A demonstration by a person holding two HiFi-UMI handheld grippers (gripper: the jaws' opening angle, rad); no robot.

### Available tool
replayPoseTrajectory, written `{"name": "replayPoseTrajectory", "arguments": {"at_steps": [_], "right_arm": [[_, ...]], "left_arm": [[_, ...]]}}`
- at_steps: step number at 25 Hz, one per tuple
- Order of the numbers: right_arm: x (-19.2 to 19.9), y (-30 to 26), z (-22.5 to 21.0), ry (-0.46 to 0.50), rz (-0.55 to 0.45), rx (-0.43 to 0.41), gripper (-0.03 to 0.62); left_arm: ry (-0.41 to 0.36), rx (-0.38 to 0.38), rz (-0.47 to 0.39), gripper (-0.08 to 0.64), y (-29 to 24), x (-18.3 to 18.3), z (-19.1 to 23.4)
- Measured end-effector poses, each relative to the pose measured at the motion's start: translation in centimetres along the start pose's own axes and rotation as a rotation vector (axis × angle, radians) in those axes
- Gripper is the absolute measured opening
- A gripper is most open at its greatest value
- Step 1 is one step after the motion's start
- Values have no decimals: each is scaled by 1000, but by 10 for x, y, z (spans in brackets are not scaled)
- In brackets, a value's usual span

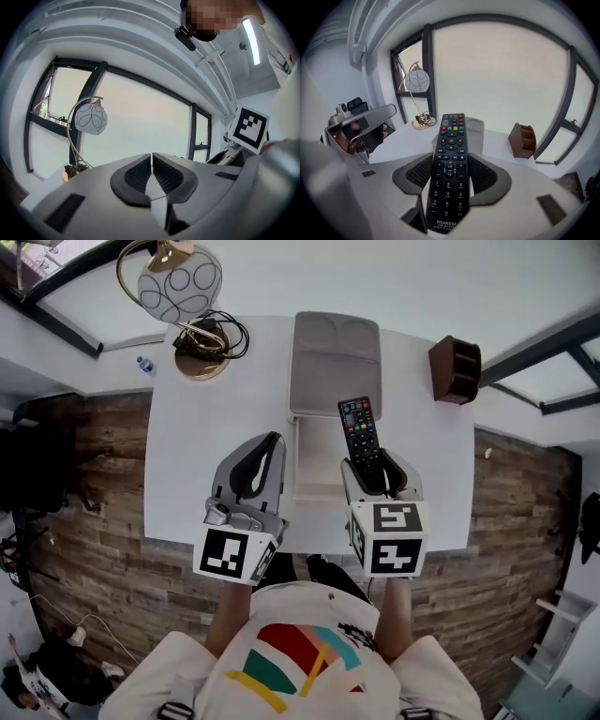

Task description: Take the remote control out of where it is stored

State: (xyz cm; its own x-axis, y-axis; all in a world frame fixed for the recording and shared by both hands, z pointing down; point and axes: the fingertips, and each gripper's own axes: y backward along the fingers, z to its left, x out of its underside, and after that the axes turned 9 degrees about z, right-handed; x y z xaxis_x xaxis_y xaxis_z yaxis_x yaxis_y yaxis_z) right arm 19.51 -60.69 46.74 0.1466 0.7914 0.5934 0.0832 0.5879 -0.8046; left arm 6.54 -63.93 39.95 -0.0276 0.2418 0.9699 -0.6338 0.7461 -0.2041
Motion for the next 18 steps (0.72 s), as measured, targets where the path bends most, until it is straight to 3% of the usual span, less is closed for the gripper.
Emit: {"name": "replayPoseTrajectory", "arguments": {"at_steps": [10, 18], "right_arm": [[-43, 81, -3, 49, -441, 11, 247], [-58, 116, -5, 36, -593, 24, 247]], "left_arm": [[-66, 20, -79, 21, 4, -48, -34], [-107, 15, -129, 21, 10, -75, -44]]}}
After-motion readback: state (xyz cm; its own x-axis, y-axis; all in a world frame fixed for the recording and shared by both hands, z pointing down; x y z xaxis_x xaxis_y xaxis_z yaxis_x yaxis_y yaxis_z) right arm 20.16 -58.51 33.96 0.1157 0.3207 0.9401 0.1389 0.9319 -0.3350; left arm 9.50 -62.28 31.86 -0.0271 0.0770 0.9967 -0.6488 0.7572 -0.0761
